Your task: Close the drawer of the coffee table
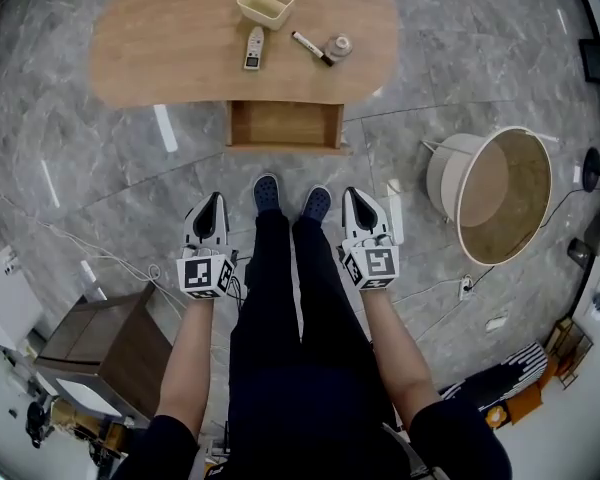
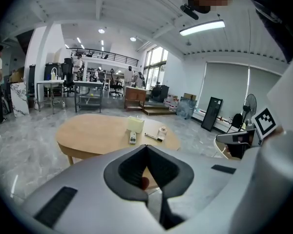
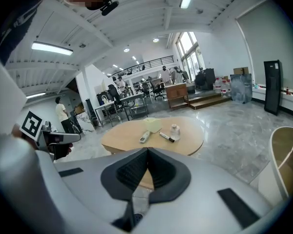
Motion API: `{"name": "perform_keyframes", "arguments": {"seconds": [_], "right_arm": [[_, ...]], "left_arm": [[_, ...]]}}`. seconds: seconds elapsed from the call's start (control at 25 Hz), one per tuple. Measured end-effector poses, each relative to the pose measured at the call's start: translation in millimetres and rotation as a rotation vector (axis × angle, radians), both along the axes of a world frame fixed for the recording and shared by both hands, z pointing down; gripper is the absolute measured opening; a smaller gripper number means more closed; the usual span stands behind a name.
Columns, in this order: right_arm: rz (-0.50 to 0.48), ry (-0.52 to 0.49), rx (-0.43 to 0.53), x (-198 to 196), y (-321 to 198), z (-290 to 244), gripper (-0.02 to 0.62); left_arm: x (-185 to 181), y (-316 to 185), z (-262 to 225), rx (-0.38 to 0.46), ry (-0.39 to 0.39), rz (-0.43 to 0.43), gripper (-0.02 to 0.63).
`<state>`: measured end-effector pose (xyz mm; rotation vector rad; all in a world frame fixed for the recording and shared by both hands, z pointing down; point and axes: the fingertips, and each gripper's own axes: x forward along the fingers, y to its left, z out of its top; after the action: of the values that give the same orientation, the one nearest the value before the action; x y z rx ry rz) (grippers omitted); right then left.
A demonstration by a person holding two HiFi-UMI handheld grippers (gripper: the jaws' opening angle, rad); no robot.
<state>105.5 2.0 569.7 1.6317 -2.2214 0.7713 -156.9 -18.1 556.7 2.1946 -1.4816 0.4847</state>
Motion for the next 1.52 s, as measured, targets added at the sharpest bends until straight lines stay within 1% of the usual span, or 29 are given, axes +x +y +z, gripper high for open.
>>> {"name": "perform_keyframes", "arguments": {"seconds": [0.24, 0.44, 0.56, 0.68, 0.8, 0.96, 1.04, 1.2, 1.52], "right_arm": [[-0.005, -0.001, -0.050, -3, -1, 64, 0.026], [-0.020, 0.001, -0.078, 4, -5, 115, 0.026], [-0.008, -0.007, -0.099, 1, -7, 141, 0.026], [-0.012, -0.006, -0.111, -1, -11, 161, 0.026], [-0.002, -0.027, -0.137, -2, -13, 182, 0.026], [0.020, -0.029, -0.153, -4, -17, 208, 0.026], [0.034, -0.039, -0.171, -5, -16, 222, 0.026], [0.045, -0.065, -0.186, -11, -20, 238, 0.026], [0.048, -0.047, -0.239, -13, -8, 275, 0.026]], "left_arm": [[3, -4, 59, -0.032, -0.008, 0.020, 0.025], [16, -4, 112, -0.096, -0.008, 0.033, 0.025], [20, -7, 137, -0.121, -0.001, 0.047, 0.025], [22, -10, 159, -0.135, 0.001, 0.045, 0.025], [21, -10, 180, -0.148, -0.003, 0.040, 0.025], [16, -17, 208, -0.177, -0.001, -0.025, 0.025], [17, -18, 222, -0.195, 0.004, -0.037, 0.025], [18, -16, 250, -0.235, -0.009, -0.014, 0.025], [9, -5, 286, -0.273, -0.039, 0.000, 0.025]]}}
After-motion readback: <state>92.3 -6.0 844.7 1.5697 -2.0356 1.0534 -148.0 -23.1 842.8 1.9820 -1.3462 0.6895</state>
